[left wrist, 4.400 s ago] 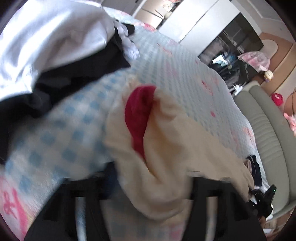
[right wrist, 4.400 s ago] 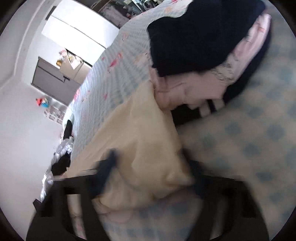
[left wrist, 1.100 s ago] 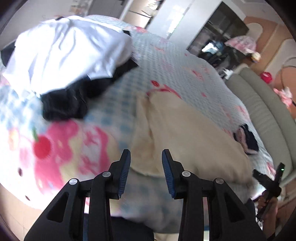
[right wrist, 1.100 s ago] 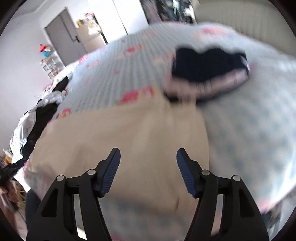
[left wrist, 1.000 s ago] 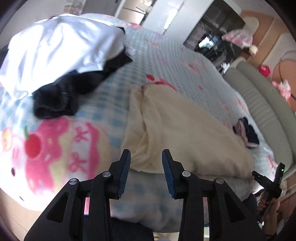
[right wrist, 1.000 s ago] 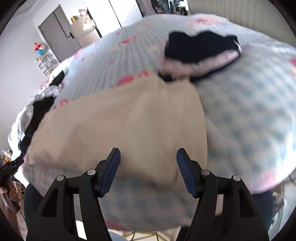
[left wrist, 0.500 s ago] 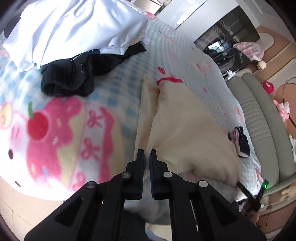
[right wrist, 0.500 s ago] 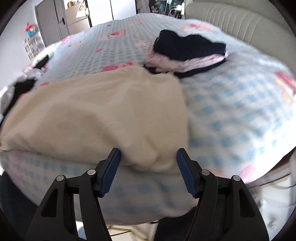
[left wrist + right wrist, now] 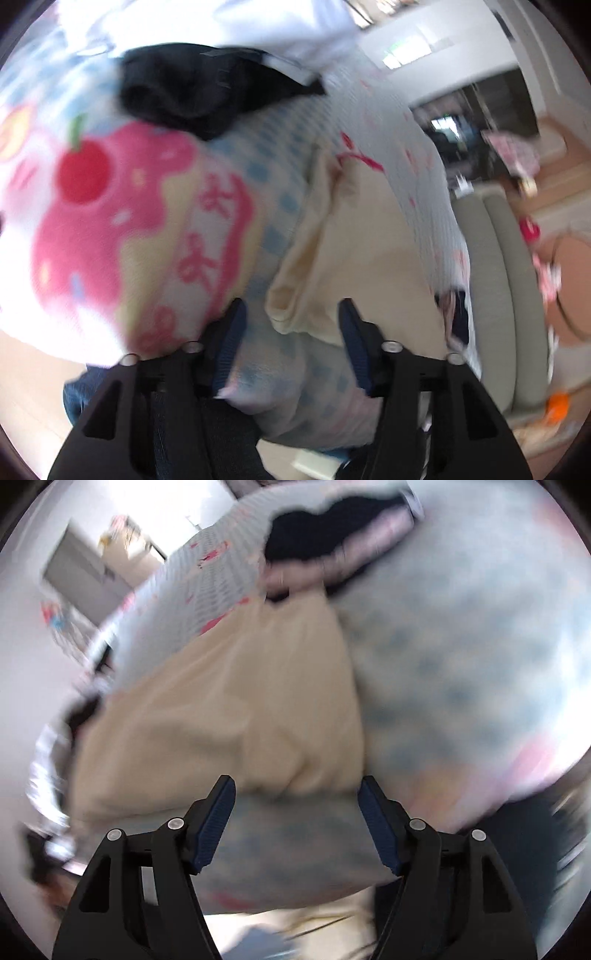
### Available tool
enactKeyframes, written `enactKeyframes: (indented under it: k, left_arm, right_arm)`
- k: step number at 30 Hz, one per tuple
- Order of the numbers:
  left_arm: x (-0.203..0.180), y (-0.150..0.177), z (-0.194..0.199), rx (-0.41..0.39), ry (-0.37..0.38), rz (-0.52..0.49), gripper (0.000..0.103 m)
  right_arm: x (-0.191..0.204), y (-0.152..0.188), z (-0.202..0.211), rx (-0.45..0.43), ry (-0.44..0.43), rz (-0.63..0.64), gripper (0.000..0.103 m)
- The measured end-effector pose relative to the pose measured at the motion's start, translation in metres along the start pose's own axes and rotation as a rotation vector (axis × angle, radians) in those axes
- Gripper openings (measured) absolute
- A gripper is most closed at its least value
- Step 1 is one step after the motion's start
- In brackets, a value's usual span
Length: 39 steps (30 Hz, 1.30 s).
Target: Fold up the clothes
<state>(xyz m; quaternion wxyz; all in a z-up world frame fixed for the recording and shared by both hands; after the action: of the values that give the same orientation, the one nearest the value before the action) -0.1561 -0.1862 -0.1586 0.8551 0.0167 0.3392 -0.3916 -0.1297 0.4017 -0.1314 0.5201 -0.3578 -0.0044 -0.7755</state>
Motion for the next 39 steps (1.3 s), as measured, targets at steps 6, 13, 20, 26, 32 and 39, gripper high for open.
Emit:
enactKeyframes:
  k: [6,13,20,26,32,39]
  left_arm:
    - [-0.01,0.028,0.008,-0.029,0.052,0.048,0.033]
    - [0.007,0.03,-0.015,-0.04,0.243,0.301,0.033]
    - [0.007,0.021,-0.032,-0.086,0.204,0.367,0.033]
    - [-0.029,-0.002,-0.008,-0.189,0.032,0.157,0.009]
    - [-0.037,-0.001,0.018,-0.214,0.077,0.058,0.008]
    - [0.01,0.015,-0.004,-0.102,0.099,0.173,0.01]
  right_arm:
    - [0.012,0.014,-0.008,-0.014,-0.105,-0.048,0.07]
    - [-0.02,-0.003,-0.006,-0.154,-0.102,-0.247,0.062]
    - [-0.036,-0.009,-0.015,-0.204,-0.218,-0.348,0.055]
    - [-0.008,-0.031,-0.001,-0.244,-0.151,-0.17,0.014]
    - [0.016,-0.04,0.013,-0.255,-0.075,0.014,0.013]
    - [-0.012,-0.029,-0.008,-0.176,0.082,0.116,0.013]
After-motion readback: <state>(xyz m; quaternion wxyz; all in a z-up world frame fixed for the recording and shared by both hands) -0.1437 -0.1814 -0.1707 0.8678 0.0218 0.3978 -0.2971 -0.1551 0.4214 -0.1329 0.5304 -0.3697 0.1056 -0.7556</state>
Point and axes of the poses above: each gripper's, at about its wrist camera, not at the fingertips, and z roughly against the way its jaws point, x to its left, y to its underside, the point moved 4 cm from there along -z, roughly the way its jaws point, and after that the axes turned 7 degrees about -y, right-handed, at the moved point
